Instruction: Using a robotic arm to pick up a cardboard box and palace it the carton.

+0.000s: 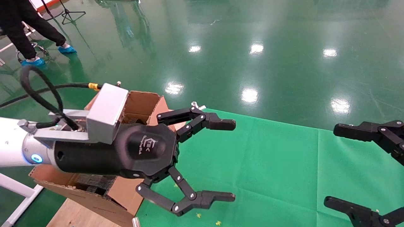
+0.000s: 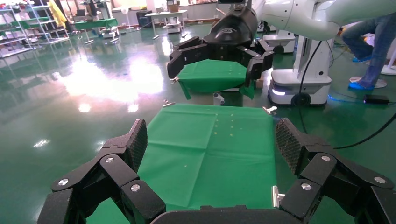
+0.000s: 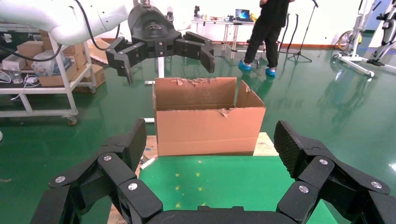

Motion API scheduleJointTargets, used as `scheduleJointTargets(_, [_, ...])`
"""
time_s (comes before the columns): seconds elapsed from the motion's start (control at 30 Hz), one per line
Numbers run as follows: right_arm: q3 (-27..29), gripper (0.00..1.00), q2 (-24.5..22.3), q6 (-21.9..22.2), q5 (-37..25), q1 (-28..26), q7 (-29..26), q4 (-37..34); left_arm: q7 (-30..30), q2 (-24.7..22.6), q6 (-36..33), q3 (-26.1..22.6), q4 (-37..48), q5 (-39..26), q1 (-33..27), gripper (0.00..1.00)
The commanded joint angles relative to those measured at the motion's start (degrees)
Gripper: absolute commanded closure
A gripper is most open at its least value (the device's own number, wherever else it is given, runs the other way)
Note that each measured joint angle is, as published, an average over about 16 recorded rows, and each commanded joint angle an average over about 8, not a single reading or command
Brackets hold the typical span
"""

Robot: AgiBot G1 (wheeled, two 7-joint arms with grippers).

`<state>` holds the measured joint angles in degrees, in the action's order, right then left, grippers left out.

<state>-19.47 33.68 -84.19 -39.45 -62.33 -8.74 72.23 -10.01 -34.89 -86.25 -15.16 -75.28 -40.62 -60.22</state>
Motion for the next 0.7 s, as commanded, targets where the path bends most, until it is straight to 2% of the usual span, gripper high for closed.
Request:
scheduleJointTargets(0.03, [0.0, 0.0, 0.0, 0.0, 0.0, 0.0, 0.0, 0.0, -0.2, 0.0, 0.1, -0.1, 0.3, -0.2, -0.2, 0.0])
scheduleJointTargets(0.7, [0.0, 0.0, 0.0, 0.0, 0.0, 0.0, 0.0, 0.0, -0.6, -0.1, 0.5, -0.7, 1.5, -1.0, -1.1, 0.0])
